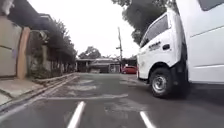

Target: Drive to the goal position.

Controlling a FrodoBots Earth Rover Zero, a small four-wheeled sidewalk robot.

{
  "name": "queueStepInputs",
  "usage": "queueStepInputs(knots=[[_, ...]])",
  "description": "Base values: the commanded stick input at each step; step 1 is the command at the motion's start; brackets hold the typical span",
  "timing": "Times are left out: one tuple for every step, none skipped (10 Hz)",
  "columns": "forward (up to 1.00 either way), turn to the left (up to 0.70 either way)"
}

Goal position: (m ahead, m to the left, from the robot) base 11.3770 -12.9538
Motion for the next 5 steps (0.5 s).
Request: queueStepInputs(knots=[[0.85, 0.0], [0.85, 0.0], [0.85, 0.03], [0.85, 0.01], [0.85, 0.0]])
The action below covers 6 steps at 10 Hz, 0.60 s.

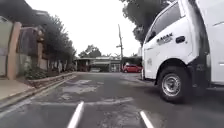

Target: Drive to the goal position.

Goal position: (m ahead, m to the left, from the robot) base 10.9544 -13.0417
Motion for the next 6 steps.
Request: queueStepInputs(knots=[[0.85, 0.0], [0.85, -0.07], [0.85, -0.34], [0.85, -0.34], [0.85, -0.34], [0.85, -0.34]])
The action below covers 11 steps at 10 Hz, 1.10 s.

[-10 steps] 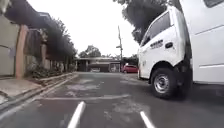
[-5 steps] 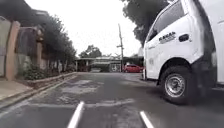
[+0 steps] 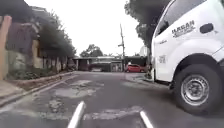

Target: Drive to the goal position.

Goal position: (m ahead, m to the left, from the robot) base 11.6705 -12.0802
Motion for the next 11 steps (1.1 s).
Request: queueStepInputs(knots=[[0.85, -0.09], [0.85, 0.0], [0.85, 0.0], [0.85, 0.0], [0.85, 0.0], [0.85, 0.0], [0.85, 0.02], [0.85, 0.01], [0.85, 0.0], [0.85, 0.0], [0.85, 0.0]])
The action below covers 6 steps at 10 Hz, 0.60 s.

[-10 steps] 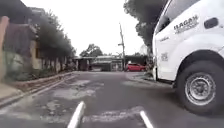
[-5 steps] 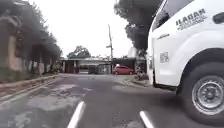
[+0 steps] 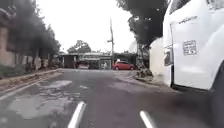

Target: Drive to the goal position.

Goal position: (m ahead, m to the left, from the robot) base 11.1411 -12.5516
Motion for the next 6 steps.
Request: queueStepInputs(knots=[[0.85, 0.0], [0.85, 0.0], [0.85, 0.0], [0.85, 0.0], [0.85, 0.0], [0.85, 0.0]])
